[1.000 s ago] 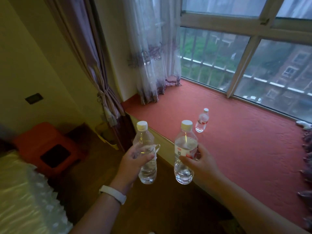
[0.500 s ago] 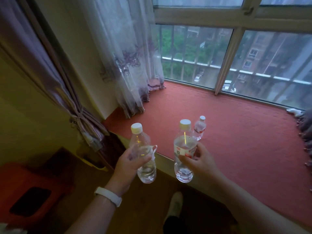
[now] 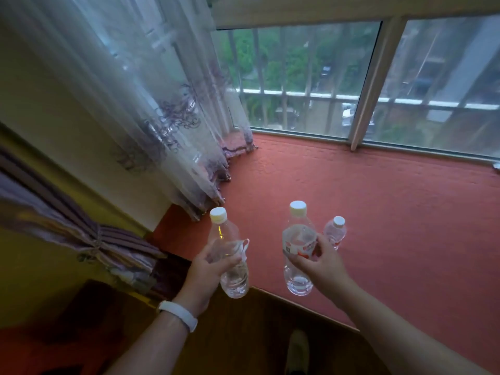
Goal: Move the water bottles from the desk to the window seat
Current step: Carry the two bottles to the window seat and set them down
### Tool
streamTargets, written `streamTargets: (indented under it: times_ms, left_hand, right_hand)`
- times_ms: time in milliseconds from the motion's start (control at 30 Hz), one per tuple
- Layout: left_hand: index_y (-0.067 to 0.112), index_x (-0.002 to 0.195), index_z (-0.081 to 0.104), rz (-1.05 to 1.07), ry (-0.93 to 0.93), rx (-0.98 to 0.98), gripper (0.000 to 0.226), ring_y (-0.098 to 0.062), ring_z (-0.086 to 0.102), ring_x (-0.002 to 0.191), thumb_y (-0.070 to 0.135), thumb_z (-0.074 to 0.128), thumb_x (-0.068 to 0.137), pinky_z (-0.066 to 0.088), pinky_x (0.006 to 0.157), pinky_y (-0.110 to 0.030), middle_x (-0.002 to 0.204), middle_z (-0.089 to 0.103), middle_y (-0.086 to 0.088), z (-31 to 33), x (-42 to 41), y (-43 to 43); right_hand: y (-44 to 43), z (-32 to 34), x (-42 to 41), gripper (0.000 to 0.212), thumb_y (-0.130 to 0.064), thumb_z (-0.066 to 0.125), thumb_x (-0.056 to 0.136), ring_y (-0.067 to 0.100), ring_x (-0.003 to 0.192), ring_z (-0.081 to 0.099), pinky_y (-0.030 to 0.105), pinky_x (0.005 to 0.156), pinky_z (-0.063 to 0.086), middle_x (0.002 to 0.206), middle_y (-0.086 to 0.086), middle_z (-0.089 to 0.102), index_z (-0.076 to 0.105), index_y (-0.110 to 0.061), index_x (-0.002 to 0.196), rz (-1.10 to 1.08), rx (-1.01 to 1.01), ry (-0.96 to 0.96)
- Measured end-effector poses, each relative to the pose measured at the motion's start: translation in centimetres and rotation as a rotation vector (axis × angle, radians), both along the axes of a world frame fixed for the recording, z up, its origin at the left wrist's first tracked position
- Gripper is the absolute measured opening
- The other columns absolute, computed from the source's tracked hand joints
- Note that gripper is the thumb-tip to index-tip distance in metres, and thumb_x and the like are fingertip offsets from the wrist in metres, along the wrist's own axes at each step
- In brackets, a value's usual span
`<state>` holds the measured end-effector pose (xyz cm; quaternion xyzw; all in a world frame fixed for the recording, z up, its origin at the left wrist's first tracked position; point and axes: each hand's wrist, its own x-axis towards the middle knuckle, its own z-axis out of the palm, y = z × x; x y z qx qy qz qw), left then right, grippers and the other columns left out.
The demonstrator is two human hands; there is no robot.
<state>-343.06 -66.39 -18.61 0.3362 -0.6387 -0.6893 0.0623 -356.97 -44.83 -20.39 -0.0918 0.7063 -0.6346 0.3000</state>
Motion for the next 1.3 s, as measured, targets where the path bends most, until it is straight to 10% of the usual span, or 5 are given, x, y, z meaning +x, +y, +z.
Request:
streamTargets:
  times_ms: [433,1100,1300]
  left_hand:
    - [0.024,0.115,0.066,-0.149,-0.031,-0.016,0.045,0.008,0.068,0.095,0.006,0.081,0.077,0.054,0.075,-0.011,0.106,0.074,0.011,-4.5,-10.6,-4.9]
    - [0.022,0.121,0.053,-0.259,-0.064,-0.162,0.067,-0.016,0.069,0.102,0.017,0.090,0.066,0.058,0.086,-0.032,0.114,0.069,-0.001,-24.2,-21.3,-9.4]
    - [0.019,0.121,0.049,-0.307,-0.080,-0.175,0.070,-0.011,0.065,0.099,0.006,0.090,0.066,0.054,0.082,-0.019,0.114,0.066,-0.001,-25.2,-21.2,-10.1]
  right_hand:
    - [-5.7,-6.2,-5.7,0.052,-0.041,0.085,0.062,0.008,0.090,0.070,0.044,0.085,0.058,0.096,-0.006,0.073,0.061,-0.026,0.106,-0.149,0.271,0.077]
    - [-10.8,-22.7,-10.1,0.050,-0.009,0.083,0.073,-0.002,0.084,0.064,0.031,0.080,0.055,0.099,-0.005,0.064,0.054,-0.008,0.114,-0.510,0.365,0.115]
    - [-10.3,-24.8,-9.1,0.068,-0.039,0.091,0.059,0.016,0.101,0.067,0.046,0.090,0.055,0.112,-0.005,0.065,0.048,-0.042,0.111,-0.502,0.375,0.071]
